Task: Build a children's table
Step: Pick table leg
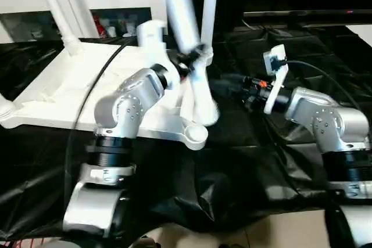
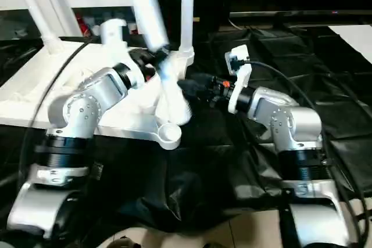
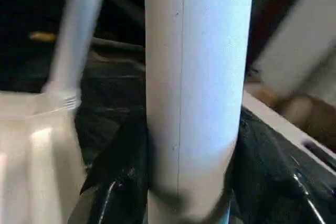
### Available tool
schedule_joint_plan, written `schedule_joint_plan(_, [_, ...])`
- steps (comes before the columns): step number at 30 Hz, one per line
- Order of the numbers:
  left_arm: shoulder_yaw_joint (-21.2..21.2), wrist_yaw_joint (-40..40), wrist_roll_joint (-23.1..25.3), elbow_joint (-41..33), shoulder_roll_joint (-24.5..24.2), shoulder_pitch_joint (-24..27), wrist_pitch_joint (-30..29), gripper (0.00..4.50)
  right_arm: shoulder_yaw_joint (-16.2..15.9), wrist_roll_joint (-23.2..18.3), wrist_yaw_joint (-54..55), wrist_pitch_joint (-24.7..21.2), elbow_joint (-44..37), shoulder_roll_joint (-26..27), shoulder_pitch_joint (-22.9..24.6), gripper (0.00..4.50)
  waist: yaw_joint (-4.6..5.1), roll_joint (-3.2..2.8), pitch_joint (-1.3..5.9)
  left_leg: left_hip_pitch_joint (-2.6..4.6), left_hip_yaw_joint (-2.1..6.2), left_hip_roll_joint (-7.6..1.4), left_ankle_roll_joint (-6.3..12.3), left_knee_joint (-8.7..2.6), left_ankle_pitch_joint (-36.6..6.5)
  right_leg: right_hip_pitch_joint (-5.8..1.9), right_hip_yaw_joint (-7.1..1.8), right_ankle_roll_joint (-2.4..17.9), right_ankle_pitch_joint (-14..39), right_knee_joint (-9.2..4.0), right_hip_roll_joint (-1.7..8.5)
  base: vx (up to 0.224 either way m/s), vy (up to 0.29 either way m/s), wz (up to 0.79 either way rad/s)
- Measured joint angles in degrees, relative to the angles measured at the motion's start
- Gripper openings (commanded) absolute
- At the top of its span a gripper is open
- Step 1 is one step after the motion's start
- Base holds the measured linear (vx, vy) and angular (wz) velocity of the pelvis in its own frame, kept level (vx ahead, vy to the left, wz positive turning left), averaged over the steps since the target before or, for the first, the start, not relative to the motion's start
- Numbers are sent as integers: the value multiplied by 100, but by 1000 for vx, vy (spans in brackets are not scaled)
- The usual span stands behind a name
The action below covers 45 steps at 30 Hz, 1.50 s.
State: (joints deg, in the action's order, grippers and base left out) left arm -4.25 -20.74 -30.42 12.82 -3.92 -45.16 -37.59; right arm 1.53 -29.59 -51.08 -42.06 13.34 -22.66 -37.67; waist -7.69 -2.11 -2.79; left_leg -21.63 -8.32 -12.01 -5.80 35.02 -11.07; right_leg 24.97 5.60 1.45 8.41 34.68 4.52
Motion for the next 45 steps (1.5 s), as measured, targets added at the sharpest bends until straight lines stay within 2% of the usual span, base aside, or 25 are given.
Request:
schedule_joint_plan(3, [90, -482, -153, -99, -166, 0, -131, 184, -117, 16, -235, 5, -7, -120, -13, 301, -8, -5, 2, 4, 0, 0, -1, 0, 0, -1, 0, 7, -4, 5, 0, 0, 0, 0])
schedule_joint_plan(6, [62, -797, -382, -136, -241, -1, -275, 184, -259, -15, -726, 5, -218, -264, -6, 301, -21, -39, -2, 4, -1, 0, -3, 3, -1, -2, -1, 4, -2, 5, 0, 0, 0, 0])
schedule_joint_plan(16, [99, -1535, -646, -326, -334, -1, -426, 184, -620, 54, -1220, 97, -135, -451, -47, 301, -33, -42, 0, 12, -1, 0, -5, 5, -1, -6, -2, 0, -2, 10, 0, 0, 0, 0])
schedule_joint_plan(22, [255, -1740, -707, -477, -366, 2, -455, 184, -898, 279, -1339, 97, 19, -463, -142, 301, -35, -42, 0, 12, -1, 0, -5, 6, -1, -5, -2, 0, -2, 12, 0, 0, 0, 0])
schedule_joint_plan(29, [441, -1913, -670, -578, -467, 56, -483, 184, -1097, 332, -1461, 98, 119, -451, -176, 301, -32, -41, 0, 13, -2, 0, -4, 7, 0, -5, -4, 0, -2, 15, 0, 0, 0, 0])
schedule_joint_plan(39, [518, -1994, -599, -579, -512, 70, -492, 184, -1223, 497, -1568, 168, 270, -414, -312, 301, -34, -41, 0, 11, -1, -1, -5, 12, 0, -5, -4, -1, -2, 18, 0, 0, 0, 0])
schedule_joint_plan(40, [518, -1996, -599, -579, -514, 70, -492, 184, -1224, 499, -1569, 168, 270, -410, -312, 274, -35, -41, 0, 12, -1, -1, -5, 12, 0, -5, -4, -1, -2, 18, 0, 0, 0, 0])
schedule_joint_plan(43, [519, -1999, -595, -579, -536, 71, -494, 184, -1258, 501, -1599, 180, 270, -395, -312, 262, -33, -41, 0, 12, -2, -1, -6, 12, 0, -5, -4, -1, -2, 19, 0, 0, 0, 0])
schedule_joint_plan(45, [519, -2005, -594, -579, -541, 75, -505, 184, -1276, 517, -1622, 222, 270, -378, -312, 237, -36, -41, 0, 12, -2, -1, -5, 12, 0, -5, -4, -1, -2, 19, 0, 0, 0, 0])
